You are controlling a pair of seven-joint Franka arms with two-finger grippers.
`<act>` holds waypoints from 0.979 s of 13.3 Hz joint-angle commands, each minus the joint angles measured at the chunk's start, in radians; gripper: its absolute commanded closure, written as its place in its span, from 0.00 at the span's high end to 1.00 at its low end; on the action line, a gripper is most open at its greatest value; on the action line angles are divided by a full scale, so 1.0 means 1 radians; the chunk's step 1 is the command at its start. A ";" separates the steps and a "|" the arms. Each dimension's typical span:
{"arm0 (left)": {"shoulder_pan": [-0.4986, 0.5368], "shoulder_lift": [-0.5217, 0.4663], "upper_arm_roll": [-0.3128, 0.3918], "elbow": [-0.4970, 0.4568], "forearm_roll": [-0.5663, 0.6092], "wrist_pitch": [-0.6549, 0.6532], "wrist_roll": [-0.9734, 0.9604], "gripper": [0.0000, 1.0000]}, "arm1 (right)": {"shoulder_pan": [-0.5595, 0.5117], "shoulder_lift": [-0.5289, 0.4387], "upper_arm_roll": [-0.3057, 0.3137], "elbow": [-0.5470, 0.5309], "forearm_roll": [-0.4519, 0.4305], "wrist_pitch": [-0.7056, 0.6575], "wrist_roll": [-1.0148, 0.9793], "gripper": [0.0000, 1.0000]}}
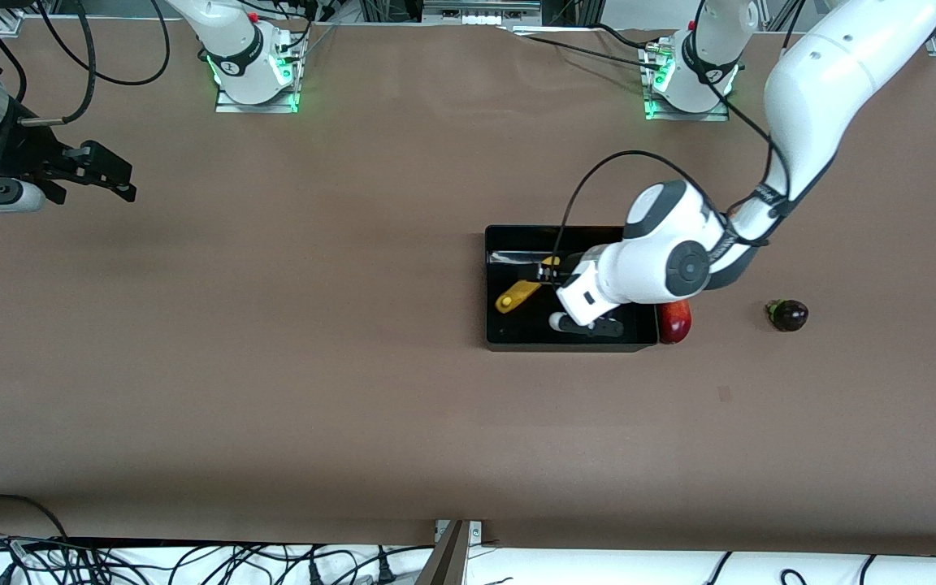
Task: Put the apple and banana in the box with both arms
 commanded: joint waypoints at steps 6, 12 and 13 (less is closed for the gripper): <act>0.009 -0.166 0.004 0.376 0.347 -0.556 0.116 1.00 | -0.017 0.003 0.015 0.013 0.001 -0.001 0.001 1.00; -0.136 -0.474 0.345 0.379 0.147 -0.610 0.331 1.00 | -0.017 0.003 0.015 0.013 0.001 -0.001 0.001 1.00; -0.191 -0.530 0.471 0.323 0.025 -0.605 0.374 1.00 | -0.017 0.003 0.015 0.013 0.001 -0.001 0.001 1.00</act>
